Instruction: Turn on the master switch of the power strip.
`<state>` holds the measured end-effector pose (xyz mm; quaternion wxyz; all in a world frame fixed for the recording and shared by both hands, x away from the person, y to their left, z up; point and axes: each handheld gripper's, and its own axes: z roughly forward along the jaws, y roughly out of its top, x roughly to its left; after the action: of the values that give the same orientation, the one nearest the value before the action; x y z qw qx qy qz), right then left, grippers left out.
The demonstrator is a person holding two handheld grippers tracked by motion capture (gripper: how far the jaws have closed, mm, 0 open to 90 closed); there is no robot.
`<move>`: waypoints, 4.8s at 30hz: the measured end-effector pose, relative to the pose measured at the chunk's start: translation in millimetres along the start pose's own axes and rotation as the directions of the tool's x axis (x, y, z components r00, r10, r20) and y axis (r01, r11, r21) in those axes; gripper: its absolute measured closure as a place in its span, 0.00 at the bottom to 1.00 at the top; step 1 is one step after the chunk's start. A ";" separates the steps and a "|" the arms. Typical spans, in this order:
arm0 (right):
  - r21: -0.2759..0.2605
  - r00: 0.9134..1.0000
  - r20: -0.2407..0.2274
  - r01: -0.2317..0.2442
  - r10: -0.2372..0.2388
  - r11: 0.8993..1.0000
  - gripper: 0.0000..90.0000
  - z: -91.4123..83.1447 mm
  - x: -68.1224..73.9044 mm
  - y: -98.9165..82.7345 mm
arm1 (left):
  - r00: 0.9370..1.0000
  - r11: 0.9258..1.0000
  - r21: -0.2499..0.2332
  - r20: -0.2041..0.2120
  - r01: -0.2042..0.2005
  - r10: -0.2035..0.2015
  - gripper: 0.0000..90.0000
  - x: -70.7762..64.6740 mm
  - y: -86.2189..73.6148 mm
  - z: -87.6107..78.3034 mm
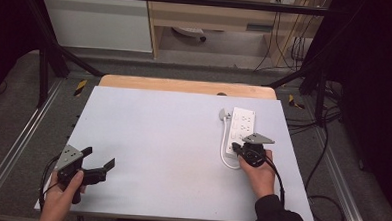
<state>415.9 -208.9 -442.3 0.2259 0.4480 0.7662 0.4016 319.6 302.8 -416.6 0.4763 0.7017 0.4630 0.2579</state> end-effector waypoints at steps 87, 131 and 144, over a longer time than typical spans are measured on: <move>0.005 0.999 0.022 0.024 -0.024 1.000 1.00 1.1 3.3 0.2 | 1.000 1.000 0.012 0.002 -0.003 0.003 0.07 0.8 -0.8 0.8; -0.003 1.000 -0.002 -0.021 0.021 1.000 1.00 0.0 -0.4 1.6 | 1.000 1.000 0.012 0.002 -0.004 0.004 0.07 1.0 -0.8 0.5; -0.032 0.999 -0.013 -0.052 0.052 0.998 1.00 -3.9 -1.9 3.8 | 1.000 1.000 0.011 0.003 -0.003 0.003 0.07 1.4 -0.8 0.3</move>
<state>416.1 -211.1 -436.9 0.2177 0.4617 0.7490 0.4224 320.1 304.1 -417.6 0.4727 0.7052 0.4629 0.2551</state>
